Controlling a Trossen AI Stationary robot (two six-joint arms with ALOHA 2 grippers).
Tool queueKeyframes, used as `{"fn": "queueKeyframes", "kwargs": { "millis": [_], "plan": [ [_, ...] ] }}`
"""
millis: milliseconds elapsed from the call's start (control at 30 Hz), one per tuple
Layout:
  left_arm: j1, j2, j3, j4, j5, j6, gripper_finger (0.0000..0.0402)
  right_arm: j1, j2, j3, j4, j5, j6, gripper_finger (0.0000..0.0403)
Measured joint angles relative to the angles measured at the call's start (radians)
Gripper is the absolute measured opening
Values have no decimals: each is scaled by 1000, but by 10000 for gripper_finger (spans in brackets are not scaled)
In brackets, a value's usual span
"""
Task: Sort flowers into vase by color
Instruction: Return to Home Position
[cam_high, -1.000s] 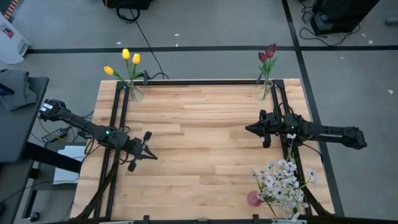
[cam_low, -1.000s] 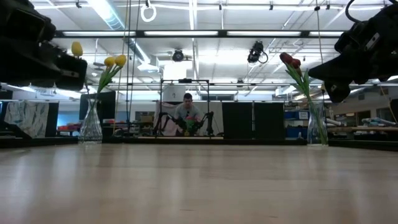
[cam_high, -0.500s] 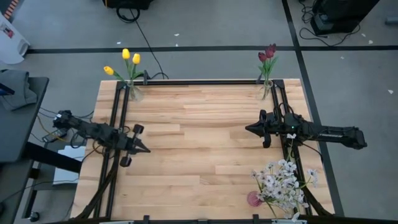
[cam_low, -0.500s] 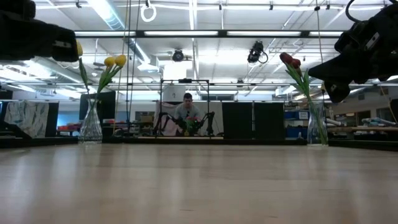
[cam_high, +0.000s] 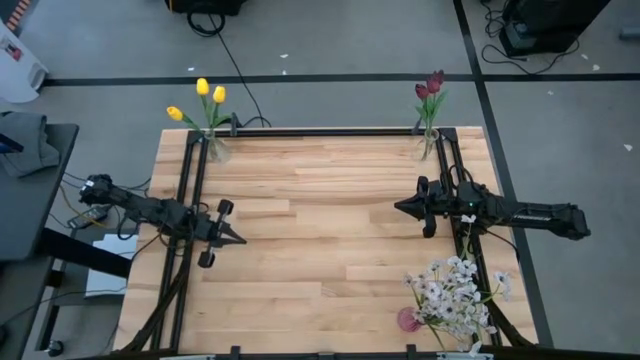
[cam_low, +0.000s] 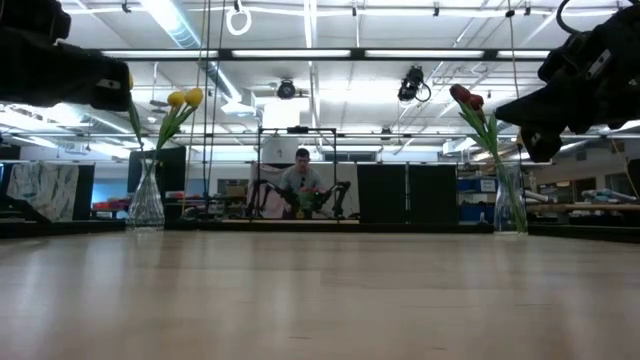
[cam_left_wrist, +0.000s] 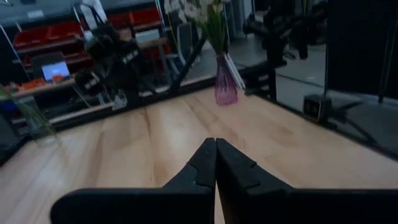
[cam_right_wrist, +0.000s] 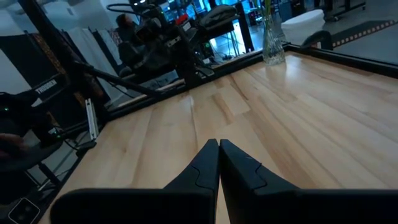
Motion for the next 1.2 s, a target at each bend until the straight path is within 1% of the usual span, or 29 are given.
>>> {"fn": "queueKeyframes", "kwargs": {
  "millis": [333,1200],
  "plan": [
    [0,2,0,56,2,1,11,0,0,0,-1,0,0,25],
    [0,2,0,60,6,1,11,0,0,-1,-1,0,0,24]
  ]
}}
